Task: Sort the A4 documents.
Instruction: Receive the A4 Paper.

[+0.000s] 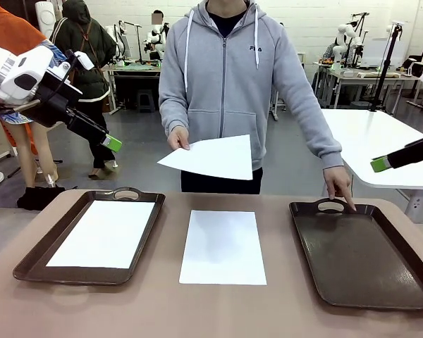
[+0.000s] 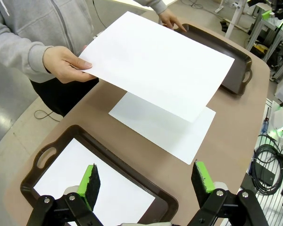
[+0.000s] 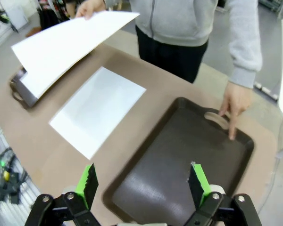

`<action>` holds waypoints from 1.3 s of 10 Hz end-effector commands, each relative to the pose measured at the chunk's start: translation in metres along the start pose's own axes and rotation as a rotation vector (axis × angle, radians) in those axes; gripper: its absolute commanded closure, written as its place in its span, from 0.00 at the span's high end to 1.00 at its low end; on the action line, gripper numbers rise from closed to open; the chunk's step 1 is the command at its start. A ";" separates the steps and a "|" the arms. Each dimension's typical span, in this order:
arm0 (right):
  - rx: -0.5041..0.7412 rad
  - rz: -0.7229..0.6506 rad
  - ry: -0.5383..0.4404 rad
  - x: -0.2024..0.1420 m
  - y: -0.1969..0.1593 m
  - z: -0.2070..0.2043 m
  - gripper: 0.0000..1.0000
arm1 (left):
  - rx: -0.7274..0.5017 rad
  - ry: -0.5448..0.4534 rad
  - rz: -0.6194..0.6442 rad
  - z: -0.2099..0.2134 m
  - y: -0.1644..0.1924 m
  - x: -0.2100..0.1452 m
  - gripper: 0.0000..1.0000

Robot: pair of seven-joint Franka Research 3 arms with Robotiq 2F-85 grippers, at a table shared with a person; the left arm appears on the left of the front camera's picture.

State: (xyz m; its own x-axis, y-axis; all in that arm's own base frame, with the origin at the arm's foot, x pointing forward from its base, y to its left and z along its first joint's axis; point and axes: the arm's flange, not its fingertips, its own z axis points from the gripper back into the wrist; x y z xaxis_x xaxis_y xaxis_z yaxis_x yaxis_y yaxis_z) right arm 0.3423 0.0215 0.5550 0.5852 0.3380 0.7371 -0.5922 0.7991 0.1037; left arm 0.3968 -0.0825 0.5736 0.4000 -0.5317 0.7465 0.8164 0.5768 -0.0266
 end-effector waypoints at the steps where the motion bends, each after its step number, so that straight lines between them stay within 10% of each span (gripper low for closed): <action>1: 0.124 -0.173 -0.028 0.033 -0.028 -0.047 1.00 | 0.002 0.001 -0.002 0.000 0.000 0.000 1.00; 13: 0.704 -0.791 0.023 0.080 0.003 -0.273 1.00 | 0.002 0.001 -0.002 0.000 0.000 0.000 1.00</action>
State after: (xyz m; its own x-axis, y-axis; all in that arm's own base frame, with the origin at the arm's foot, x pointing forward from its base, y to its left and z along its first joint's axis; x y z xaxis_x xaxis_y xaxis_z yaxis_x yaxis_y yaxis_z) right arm 0.5308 0.1828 0.4354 0.9451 -0.1131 0.3065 -0.2476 0.3644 0.8977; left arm 0.3970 -0.0819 0.5737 0.4006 -0.5307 0.7470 0.8160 0.5774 -0.0274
